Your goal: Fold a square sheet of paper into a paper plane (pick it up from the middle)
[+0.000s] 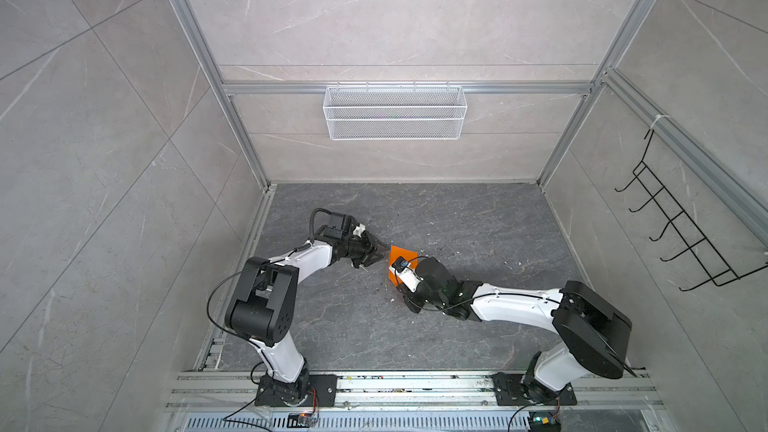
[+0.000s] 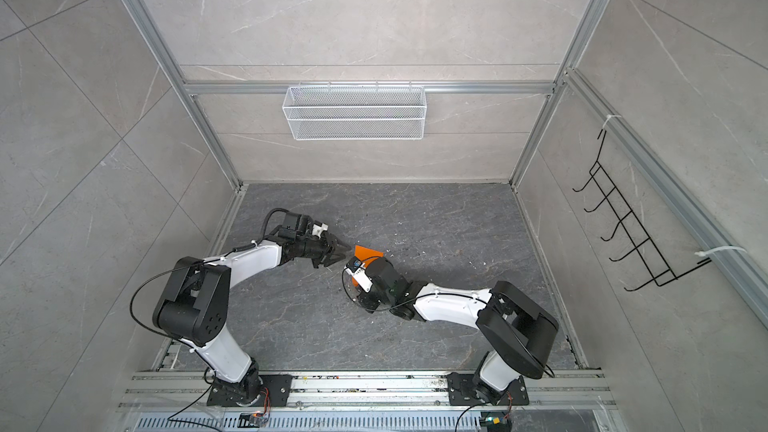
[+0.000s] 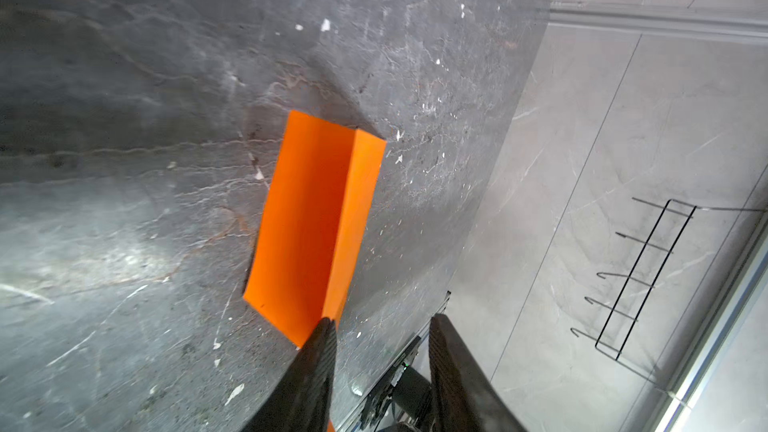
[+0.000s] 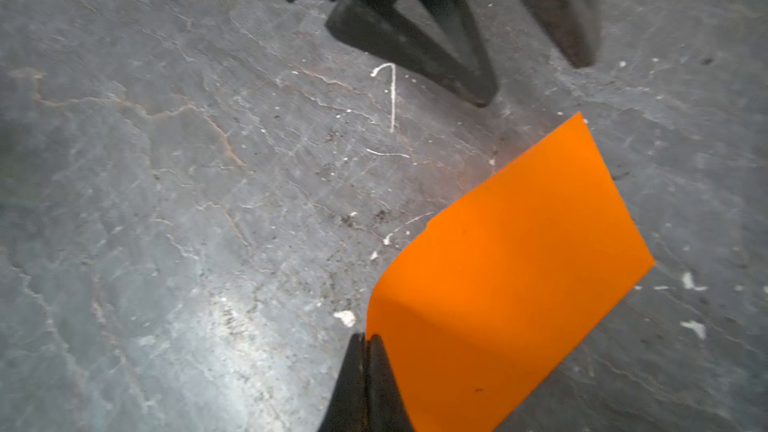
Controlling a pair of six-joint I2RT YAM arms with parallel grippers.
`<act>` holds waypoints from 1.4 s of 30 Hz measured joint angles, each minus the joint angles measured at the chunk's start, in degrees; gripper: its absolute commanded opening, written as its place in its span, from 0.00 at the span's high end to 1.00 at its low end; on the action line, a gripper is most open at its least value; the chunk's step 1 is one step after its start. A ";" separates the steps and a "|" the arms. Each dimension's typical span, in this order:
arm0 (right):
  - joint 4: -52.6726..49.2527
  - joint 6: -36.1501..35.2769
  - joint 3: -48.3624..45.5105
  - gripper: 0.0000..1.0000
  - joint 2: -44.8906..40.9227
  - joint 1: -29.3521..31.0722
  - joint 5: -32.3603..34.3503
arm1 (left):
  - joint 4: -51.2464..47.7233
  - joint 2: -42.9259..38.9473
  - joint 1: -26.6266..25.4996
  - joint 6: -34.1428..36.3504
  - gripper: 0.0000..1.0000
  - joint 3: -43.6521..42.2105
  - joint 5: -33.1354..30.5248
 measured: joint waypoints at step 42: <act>7.98 7.89 -3.43 0.93 4.61 -4.48 -7.93 | -21.40 19.47 -6.27 19.71 1.00 18.12 -7.87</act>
